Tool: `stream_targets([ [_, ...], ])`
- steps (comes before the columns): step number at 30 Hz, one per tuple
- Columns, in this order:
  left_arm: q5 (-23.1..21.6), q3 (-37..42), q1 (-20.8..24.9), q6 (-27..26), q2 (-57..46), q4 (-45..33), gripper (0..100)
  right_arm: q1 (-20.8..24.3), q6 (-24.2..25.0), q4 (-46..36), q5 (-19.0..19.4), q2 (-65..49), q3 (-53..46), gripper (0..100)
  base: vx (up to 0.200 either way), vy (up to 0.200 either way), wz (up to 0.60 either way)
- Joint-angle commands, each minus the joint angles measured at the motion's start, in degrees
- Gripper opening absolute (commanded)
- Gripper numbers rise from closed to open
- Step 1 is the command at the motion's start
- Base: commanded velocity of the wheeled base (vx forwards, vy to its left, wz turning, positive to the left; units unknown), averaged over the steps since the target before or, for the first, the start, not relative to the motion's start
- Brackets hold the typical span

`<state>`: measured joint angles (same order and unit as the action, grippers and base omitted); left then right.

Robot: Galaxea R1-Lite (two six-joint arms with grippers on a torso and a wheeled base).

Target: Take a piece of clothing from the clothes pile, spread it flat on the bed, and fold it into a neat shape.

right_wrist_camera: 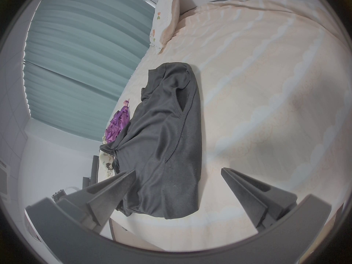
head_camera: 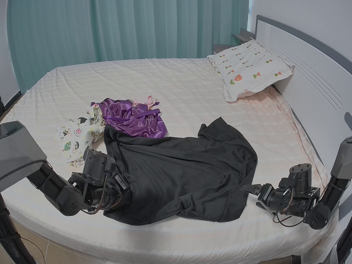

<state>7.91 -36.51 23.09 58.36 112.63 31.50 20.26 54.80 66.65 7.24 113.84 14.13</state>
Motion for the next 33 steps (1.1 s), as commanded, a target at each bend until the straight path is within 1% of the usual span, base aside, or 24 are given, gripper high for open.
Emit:
stream_targets([
  [1, 1.3, -0.4, 2.0, -0.5, 4.9, 0.8, 100, 1.9, -0.1, 0.9, -2.0, 3.3, -0.2, 100, 0.0, 0.0, 0.0],
  [4, 1.5, -0.2, 1.9, -1.6, 4.9, 0.8, 100, 2.3, -0.2, 2.3, -2.3, 3.4, -0.5, 100, 0.0, 0.0, 0.0],
  [9, 2.5, -0.4, 1.4, -1.8, 5.1, 0.8, 100, 2.5, -0.3, 2.4, -2.3, 3.3, -0.9, 100, 0.0, 0.0, 0.0],
  [16, 7.0, 1.7, 0.3, -9.1, 4.9, 0.1, 100, 2.5, -0.2, 2.4, -2.4, 3.2, -0.9, 100, 0.0, 0.0, 0.0],
  [21, 7.0, 2.3, 0.3, -10.2, 6.2, 0.1, 100, 2.5, -0.2, 2.4, -2.4, 3.1, -1.0, 100, 0.0, 0.0, 0.0],
  [22, 7.1, 2.1, 0.3, -10.2, 6.6, 0.1, 0, 2.5, -0.2, 2.4, -2.3, 3.1, -1.0, 100, 0.0, 0.0, 0.0],
  [27, 7.2, 2.3, -0.1, -10.2, 6.7, 0.1, 0, 2.5, -0.2, 2.4, -2.3, 3.0, -1.0, 100, 0.0, 0.0, 0.0],
  [29, 7.3, 3.0, -0.9, -10.2, 6.1, 0.0, 0, 2.5, -0.3, 2.4, -2.3, 2.9, -1.2, 100, 0.0, 0.0, 0.0],
  [32, 7.3, 4.9, -1.5, -10.2, 4.7, 0.1, 0, 2.5, -0.6, 2.4, -2.4, 2.9, -1.7, 100, 0.0, 0.0, 0.0],
  [33, 7.2, 6.4, -2.4, -10.2, 2.9, 0.0, 0, 2.6, -0.9, 2.3, -2.4, 3.0, -1.9, 100, 0.0, 0.0, 0.0],
])
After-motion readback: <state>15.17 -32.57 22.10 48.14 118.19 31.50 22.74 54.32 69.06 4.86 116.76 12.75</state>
